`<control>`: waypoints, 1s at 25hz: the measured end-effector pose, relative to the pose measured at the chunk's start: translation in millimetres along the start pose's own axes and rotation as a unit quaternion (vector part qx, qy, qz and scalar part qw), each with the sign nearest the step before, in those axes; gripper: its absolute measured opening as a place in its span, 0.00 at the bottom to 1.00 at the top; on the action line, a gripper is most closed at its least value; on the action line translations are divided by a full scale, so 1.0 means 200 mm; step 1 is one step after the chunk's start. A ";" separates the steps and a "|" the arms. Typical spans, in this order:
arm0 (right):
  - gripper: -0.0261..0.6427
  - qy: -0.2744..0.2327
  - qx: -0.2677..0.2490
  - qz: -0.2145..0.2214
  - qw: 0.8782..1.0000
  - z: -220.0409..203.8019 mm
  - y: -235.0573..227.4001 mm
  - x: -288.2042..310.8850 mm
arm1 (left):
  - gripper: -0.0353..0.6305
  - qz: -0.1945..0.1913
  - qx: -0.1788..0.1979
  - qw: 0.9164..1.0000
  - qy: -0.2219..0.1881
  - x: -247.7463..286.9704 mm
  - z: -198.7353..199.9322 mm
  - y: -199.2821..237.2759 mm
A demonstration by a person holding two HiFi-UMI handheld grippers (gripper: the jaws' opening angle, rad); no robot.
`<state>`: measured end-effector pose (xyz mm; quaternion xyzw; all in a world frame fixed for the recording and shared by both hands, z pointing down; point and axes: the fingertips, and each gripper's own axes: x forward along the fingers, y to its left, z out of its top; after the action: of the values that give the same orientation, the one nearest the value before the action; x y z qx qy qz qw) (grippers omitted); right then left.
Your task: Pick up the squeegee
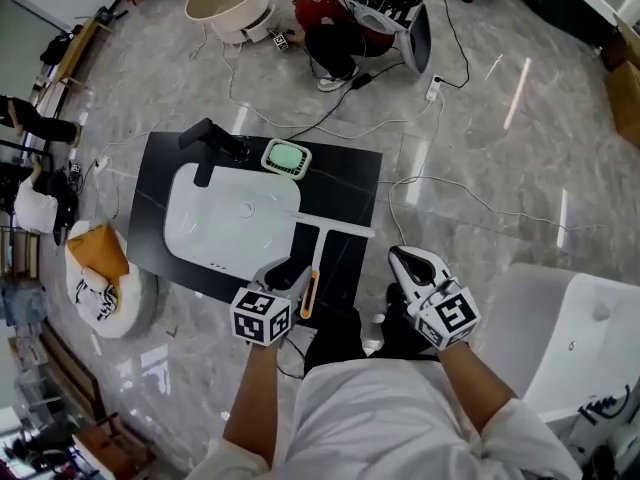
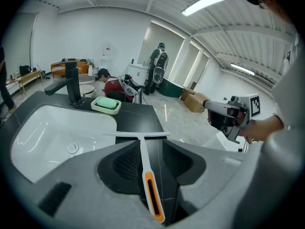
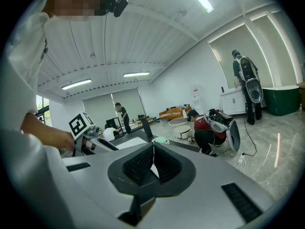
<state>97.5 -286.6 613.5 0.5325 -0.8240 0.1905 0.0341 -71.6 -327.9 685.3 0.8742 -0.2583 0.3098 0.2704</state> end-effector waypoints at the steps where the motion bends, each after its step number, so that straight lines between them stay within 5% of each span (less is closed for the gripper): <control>1: 0.06 0.000 0.002 -0.002 1.000 0.00 -0.01 0.00 | 0.26 0.000 0.003 1.000 0.008 0.02 -0.01 0.01; 25: 0.06 -0.012 0.048 -0.050 0.998 -0.10 -0.24 -0.11 | 0.29 -0.020 -0.003 0.986 0.164 0.44 -0.16 0.08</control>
<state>147.2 -277.7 640.0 0.5765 -0.7864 0.2218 0.0085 -35.4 -344.7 770.6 0.8160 -0.1935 0.4425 0.3178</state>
